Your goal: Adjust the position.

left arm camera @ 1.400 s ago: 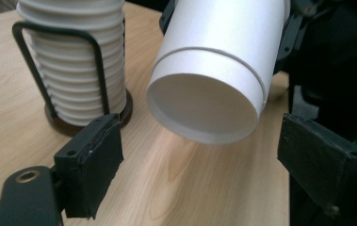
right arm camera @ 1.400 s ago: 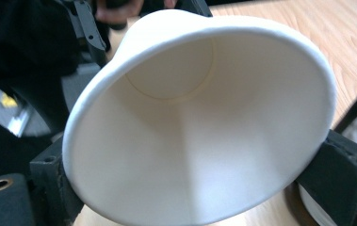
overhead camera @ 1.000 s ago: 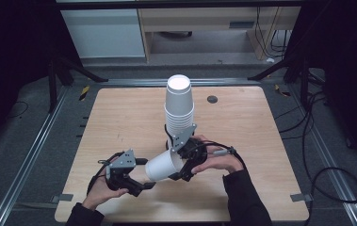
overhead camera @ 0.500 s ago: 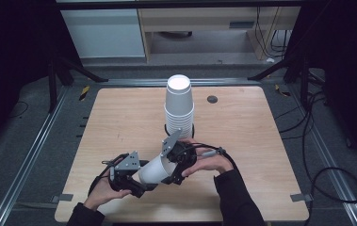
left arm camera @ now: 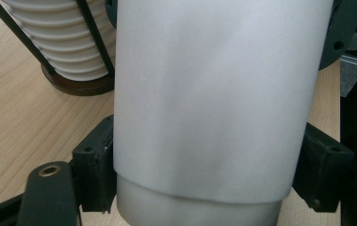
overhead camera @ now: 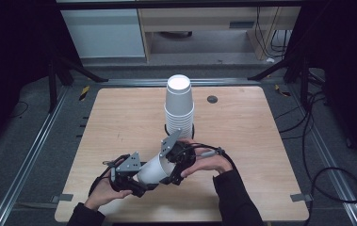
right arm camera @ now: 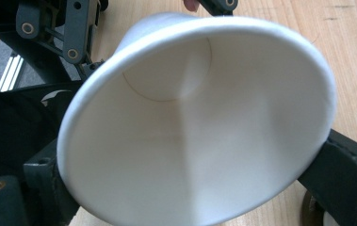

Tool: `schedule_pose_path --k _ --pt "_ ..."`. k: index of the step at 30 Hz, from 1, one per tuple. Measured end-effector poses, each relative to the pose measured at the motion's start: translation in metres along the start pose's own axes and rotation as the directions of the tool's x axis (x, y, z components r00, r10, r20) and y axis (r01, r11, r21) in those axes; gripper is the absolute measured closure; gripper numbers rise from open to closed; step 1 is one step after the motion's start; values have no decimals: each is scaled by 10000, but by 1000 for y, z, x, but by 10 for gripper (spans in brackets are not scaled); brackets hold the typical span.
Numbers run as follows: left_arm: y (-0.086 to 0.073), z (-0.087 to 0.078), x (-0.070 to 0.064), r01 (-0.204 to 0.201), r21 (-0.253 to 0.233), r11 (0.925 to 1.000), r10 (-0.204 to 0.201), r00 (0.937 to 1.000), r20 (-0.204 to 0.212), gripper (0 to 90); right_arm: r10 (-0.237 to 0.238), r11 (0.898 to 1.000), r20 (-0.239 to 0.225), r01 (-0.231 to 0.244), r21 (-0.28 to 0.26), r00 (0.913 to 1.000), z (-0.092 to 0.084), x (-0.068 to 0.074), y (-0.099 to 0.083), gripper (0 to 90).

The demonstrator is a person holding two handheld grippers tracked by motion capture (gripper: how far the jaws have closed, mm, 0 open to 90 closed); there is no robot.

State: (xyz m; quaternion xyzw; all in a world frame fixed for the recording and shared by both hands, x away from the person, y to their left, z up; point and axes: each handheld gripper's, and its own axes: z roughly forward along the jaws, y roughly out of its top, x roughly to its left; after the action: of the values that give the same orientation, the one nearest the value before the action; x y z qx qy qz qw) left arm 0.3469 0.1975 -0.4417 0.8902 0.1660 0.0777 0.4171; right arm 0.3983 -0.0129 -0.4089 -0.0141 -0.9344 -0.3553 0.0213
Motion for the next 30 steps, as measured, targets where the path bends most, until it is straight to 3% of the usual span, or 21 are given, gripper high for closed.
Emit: schedule_pose_path --k 7,14,17,21,25,30 --pt "-2 -4 3 174 -173 9997 -174 9998 2 223 125 9994 203 -118 -332 9997 -5 0 -1 50" --pt "-4 -13 9 455 -620 9970 -455 9990 22 223 519 9904 358 -469 -1297 9980 -26 -1 -9 48" --pt "-6 -18 12 648 -1056 9923 -648 9979 35 223 716 9808 545 -604 -1854 9959 -34 0 -16 53" --pt "-6 -22 14 922 -1757 9801 -916 9957 114 222 1037 9643 598 -856 -2506 9928 -39 1 -26 54" --pt "-5 -20 13 959 -1965 9758 -969 9953 45 221 1324 9456 623 -1073 -3071 9892 -40 3 -32 53" --pt "-3 -16 10 1021 -2254 9689 -1019 9947 126 221 1606 9153 448 -1318 -3806 9860 -36 7 -34 51"
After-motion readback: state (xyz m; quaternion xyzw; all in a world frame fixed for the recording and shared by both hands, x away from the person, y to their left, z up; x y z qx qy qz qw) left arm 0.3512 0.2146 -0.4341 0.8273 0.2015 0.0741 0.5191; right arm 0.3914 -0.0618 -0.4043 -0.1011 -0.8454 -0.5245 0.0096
